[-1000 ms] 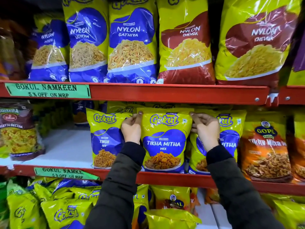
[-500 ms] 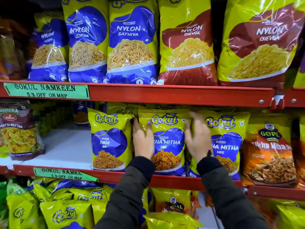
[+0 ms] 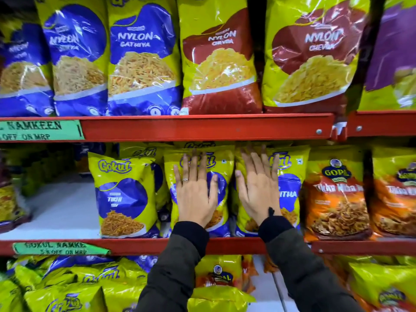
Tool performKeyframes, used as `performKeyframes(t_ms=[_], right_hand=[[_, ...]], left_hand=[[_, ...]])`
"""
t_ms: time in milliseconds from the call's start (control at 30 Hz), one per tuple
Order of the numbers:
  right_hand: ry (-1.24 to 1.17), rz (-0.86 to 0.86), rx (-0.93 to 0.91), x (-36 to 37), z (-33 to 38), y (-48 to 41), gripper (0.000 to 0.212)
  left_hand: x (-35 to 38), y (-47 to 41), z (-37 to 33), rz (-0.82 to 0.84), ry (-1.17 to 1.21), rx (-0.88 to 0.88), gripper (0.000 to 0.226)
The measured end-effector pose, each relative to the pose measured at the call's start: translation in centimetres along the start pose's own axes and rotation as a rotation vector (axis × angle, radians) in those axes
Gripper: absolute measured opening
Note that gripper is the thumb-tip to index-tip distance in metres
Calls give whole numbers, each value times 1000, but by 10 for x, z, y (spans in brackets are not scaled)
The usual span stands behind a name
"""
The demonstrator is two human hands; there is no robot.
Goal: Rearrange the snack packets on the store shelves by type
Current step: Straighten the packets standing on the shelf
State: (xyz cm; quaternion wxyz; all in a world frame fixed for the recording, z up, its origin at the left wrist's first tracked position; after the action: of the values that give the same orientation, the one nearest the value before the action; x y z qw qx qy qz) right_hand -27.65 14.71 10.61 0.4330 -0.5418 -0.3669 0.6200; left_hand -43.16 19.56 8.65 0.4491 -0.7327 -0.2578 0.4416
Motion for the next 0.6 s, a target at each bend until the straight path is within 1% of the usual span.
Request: performKeyframes(t_ms=[133, 233, 333, 400, 467, 500, 567, 600], right_hand=[[34, -37, 79, -24, -55, 1, 50], [-15, -76, 196, -42, -104, -3, 52], [-41, -77, 306, -54, -157, -12, 55], [-12, -43, 343, -61, -191, -20, 55], [74, 9, 310, -65, -222, -28, 52], [125, 37, 280, -68, -235, -33, 48], [193, 172, 253, -73, -262, -43, 42], [203, 263, 252, -70, -277, -48, 44]], left_hand=[[0, -3, -56, -16, 66, 16, 57], [1, -3, -99, -68, 147, 3, 52], [6, -4, -149, -83, 215, 76, 45], [12, -10, -186, -84, 207, 147, 40], [21, -20, -221, -33, 106, 182, 35], [27, -25, -233, 22, 39, 183, 34], [42, -34, -251, 143, -31, 185, 42], [51, -38, -255, 242, -15, 167, 49]])
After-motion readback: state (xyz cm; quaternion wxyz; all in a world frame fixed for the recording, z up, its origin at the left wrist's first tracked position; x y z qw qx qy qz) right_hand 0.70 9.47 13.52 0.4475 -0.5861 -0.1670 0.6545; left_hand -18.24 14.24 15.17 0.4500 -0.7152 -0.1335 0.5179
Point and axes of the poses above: each hand's wrist, its own y-axis away from the middle knuckle, its own x-axis out of the palm, z = x × y, the point moved 6 cm from there along -y, towards the middle knuckle, and after that the axes turned 15 degrees about -z, right-handed, at the moved point
